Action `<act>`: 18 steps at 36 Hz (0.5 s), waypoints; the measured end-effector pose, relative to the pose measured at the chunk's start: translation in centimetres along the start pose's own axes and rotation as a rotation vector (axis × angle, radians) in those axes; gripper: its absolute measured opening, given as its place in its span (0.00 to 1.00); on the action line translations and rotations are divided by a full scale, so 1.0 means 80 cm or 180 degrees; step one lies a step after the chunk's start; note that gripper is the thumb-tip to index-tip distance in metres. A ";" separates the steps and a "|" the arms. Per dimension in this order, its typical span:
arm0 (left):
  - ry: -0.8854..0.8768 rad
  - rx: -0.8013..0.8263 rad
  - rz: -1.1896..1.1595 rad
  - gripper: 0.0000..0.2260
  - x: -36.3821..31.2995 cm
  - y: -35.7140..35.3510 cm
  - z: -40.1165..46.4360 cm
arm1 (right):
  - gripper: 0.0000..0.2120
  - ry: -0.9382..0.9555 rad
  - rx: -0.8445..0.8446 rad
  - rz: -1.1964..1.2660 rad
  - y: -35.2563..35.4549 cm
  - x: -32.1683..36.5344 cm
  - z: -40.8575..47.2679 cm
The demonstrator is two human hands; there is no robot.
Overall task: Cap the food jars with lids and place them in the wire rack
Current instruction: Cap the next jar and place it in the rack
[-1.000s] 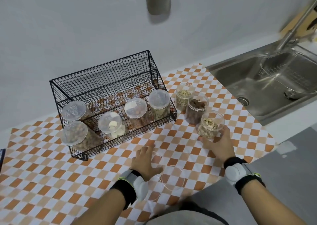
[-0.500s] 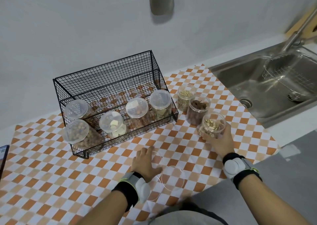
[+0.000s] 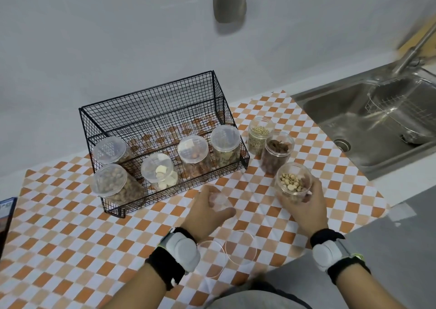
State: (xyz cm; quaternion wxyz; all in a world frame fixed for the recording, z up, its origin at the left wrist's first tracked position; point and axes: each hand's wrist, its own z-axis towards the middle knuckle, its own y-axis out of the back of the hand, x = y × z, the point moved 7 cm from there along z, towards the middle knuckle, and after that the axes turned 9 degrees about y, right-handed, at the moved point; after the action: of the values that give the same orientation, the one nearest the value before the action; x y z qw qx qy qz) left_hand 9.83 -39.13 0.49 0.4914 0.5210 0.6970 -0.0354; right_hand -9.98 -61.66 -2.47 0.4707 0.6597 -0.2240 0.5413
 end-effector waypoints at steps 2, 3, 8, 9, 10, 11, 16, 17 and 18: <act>0.0083 0.0067 -0.0365 0.26 -0.009 0.005 -0.006 | 0.40 0.0128 0.0076 -0.0077 -0.003 0.009 -0.006; 0.0120 0.0098 -0.0494 0.27 -0.012 0.007 -0.008 | 0.40 0.0199 0.0118 -0.0116 -0.005 0.013 -0.009; 0.0193 0.0335 -0.1305 0.16 -0.022 0.010 -0.023 | 0.44 0.0582 0.0316 -0.0189 -0.016 0.036 -0.026; 0.0144 0.0364 -0.1342 0.16 -0.025 0.012 -0.025 | 0.44 0.0642 0.0389 -0.0172 -0.019 0.041 -0.029; 0.0060 0.0357 -0.1375 0.17 -0.030 0.015 -0.029 | 0.44 0.0675 0.0467 -0.0161 -0.021 0.047 -0.032; -0.0002 0.0327 -0.1413 0.18 -0.033 0.018 -0.033 | 0.45 0.0706 0.0536 -0.0158 -0.024 0.051 -0.034; -0.0213 0.0136 -0.1527 0.24 -0.051 0.039 -0.043 | 0.44 0.1002 0.0740 -0.0259 -0.038 0.071 -0.043; -0.0252 0.0094 -0.1480 0.25 -0.053 0.042 -0.044 | 0.44 0.1076 0.0772 -0.0292 -0.041 0.076 -0.044; -0.0289 0.0047 -0.1422 0.26 -0.055 0.045 -0.046 | 0.45 0.1154 0.0800 -0.0313 -0.044 0.082 -0.046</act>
State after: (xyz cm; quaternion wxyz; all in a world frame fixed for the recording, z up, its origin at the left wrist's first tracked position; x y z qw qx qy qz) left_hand 10.10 -38.48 7.21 0.4984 0.3552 0.7719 -0.1719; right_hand -6.96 -55.47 2.14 0.4432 0.6152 -0.0341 0.6511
